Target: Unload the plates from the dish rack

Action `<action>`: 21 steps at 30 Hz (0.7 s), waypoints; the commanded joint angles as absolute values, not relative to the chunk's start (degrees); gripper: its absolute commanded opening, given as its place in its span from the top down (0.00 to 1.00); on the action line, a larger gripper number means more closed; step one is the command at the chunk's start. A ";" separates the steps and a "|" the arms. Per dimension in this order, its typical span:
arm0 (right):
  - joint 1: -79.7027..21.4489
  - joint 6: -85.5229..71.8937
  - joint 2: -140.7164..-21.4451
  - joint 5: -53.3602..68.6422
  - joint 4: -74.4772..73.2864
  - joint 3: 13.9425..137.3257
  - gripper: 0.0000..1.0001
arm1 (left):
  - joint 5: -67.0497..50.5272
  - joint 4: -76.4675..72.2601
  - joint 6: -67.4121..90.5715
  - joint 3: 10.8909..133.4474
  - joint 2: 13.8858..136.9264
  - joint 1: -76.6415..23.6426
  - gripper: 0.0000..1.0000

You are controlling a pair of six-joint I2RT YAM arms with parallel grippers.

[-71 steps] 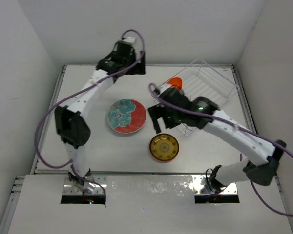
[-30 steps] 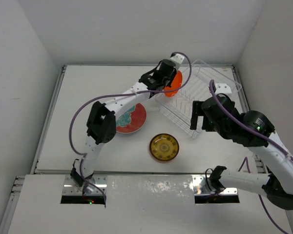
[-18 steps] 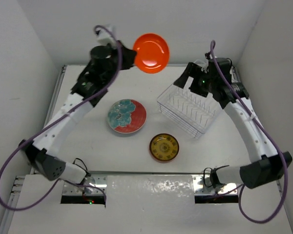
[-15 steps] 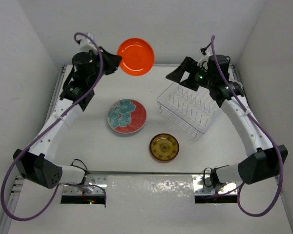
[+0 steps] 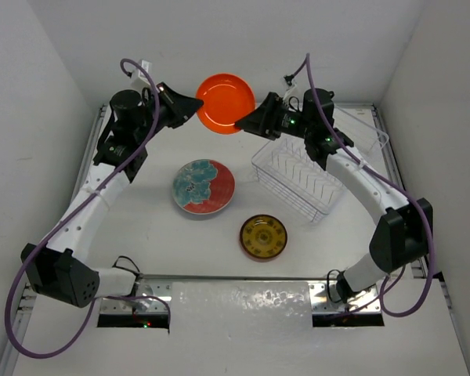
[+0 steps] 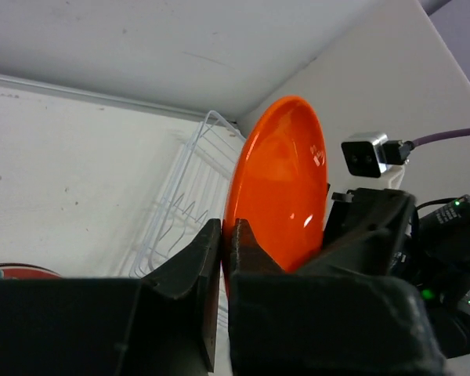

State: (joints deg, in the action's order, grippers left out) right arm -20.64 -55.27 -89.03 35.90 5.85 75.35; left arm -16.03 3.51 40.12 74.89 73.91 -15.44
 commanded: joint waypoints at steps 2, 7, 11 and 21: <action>-21.01 -53.88 -89.03 32.00 8.70 76.99 0.54 | -17.58 -1.23 41.40 76.46 73.12 -15.47 1.00; -20.92 -53.26 -87.63 30.50 8.97 75.94 1.00 | -17.58 -1.23 41.40 76.46 73.92 -15.47 1.00; -20.83 -53.35 -85.62 29.62 8.97 72.87 1.00 | -17.58 -1.23 41.40 76.46 74.09 -15.47 1.00; -20.13 -44.92 -71.40 28.39 -20.36 55.82 1.00 | -17.58 -1.23 41.40 76.46 73.30 -15.29 1.00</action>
State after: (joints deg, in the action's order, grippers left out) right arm -20.99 -54.96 -75.66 28.38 1.48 61.56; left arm -22.94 8.21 39.29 74.04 75.22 -17.74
